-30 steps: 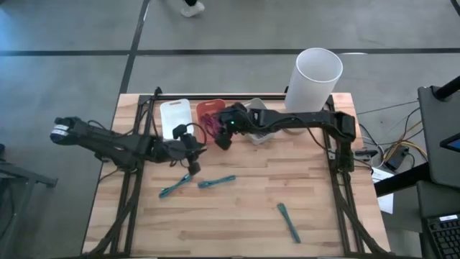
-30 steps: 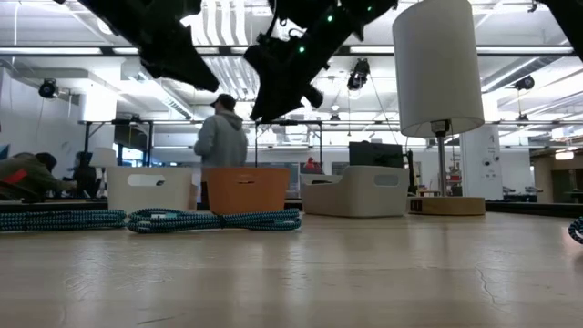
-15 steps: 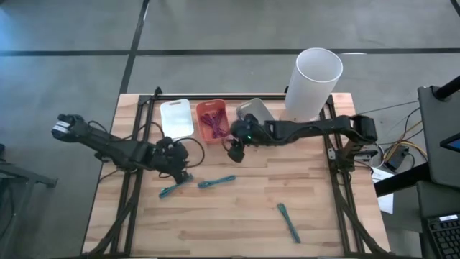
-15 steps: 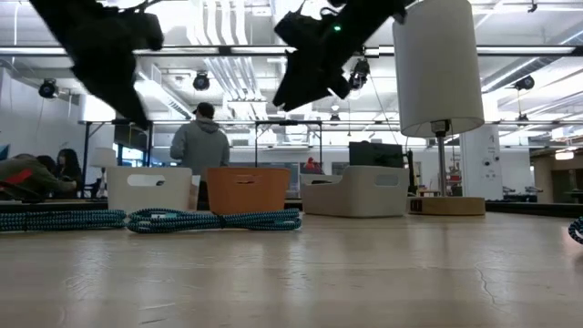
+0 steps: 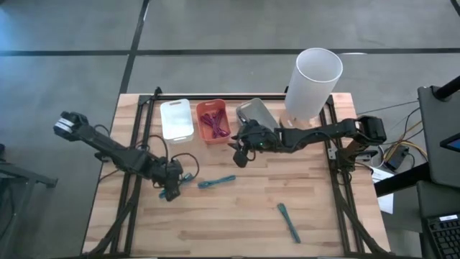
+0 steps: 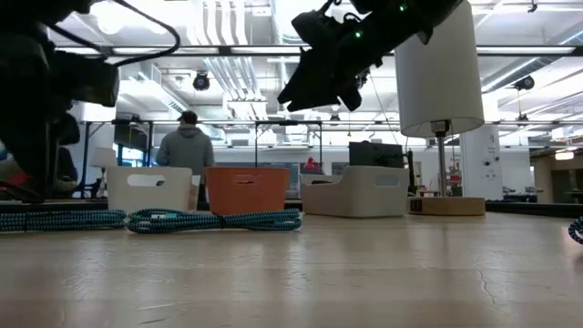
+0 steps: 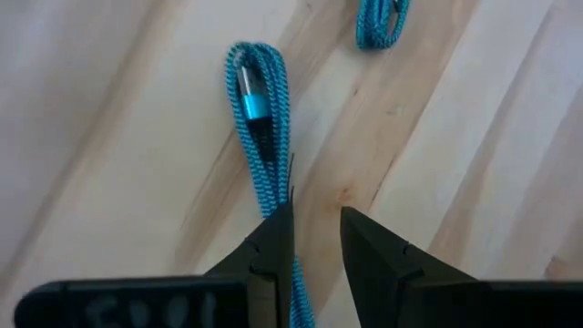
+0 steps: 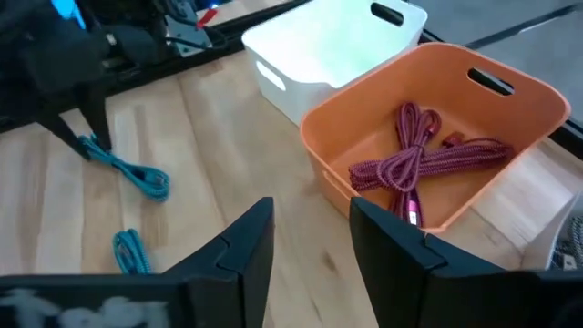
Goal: Pick & Place USB Port
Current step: Put the top left black and blue USB cable into the white bin, then put the top black and blue USB cable into the white bin
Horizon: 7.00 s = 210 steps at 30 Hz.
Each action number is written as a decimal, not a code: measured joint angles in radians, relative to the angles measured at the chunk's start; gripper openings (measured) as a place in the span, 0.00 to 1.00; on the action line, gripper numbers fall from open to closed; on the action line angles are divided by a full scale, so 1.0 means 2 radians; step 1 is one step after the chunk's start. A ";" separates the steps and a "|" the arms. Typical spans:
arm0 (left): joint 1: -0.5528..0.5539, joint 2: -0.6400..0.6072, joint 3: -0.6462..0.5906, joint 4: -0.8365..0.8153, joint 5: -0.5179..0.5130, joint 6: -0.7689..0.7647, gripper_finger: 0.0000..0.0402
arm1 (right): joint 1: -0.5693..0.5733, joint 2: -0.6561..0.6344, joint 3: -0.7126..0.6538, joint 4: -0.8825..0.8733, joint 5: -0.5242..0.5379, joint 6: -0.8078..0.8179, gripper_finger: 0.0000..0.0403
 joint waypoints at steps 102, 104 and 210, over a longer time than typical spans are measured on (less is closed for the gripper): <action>0.413 0.118 0.068 0.034 -0.305 0.065 0.09 | 0.000 0.005 0.011 0.000 -0.001 -0.003 0.28; 0.414 0.130 0.068 0.034 -0.305 0.062 0.11 | 0.000 0.005 0.011 0.000 -0.001 -0.003 0.28; 0.001 0.002 -0.033 0.312 -0.195 0.236 0.27 | 0.079 0.256 0.149 -0.048 -0.092 -0.174 0.06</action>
